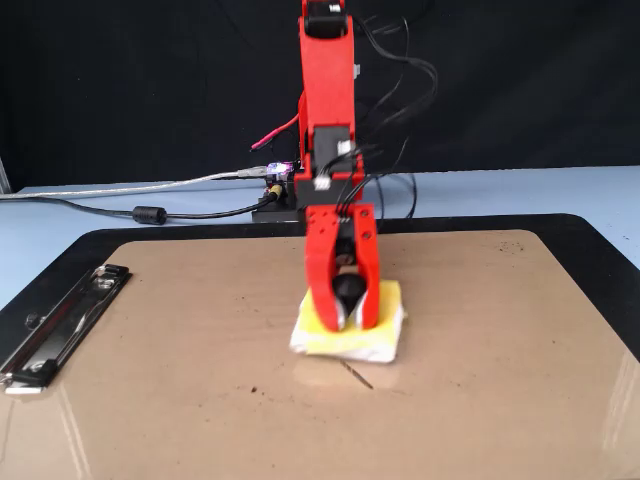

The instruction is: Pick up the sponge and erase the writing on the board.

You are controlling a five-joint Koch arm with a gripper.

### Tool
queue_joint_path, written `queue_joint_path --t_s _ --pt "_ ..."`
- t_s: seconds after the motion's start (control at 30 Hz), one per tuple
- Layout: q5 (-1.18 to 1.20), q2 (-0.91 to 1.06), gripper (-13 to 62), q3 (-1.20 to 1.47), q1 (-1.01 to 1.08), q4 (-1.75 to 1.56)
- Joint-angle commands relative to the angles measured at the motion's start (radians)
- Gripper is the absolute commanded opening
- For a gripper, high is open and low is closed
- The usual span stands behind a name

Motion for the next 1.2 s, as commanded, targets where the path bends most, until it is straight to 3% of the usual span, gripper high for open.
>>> queue_joint_path --t_s 0.0,0.27,0.33,0.53,0.6,0.7,0.83,0.9,1.0,1.17 --pt "-0.026 0.012 -8.0 -0.005 -0.032 0.023" --pt "-0.049 -0.439 -8.0 -0.525 -0.074 0.017" --pt "-0.049 -0.416 -8.0 -0.466 -0.063 0.017" --pt "-0.046 0.101 -8.0 0.112 -0.058 0.018" --pt "-0.044 0.187 -8.0 0.169 -0.054 0.054" --pt "-0.041 0.094 -8.0 0.025 -0.04 0.152" --pt "-0.037 -0.238 -8.0 -0.382 0.057 0.259" --pt "-0.018 -0.311 -8.0 -0.512 0.106 0.322" --pt "0.057 -0.262 -8.0 -0.477 0.183 0.397" --pt "0.092 0.038 -8.0 -0.112 0.252 0.39"
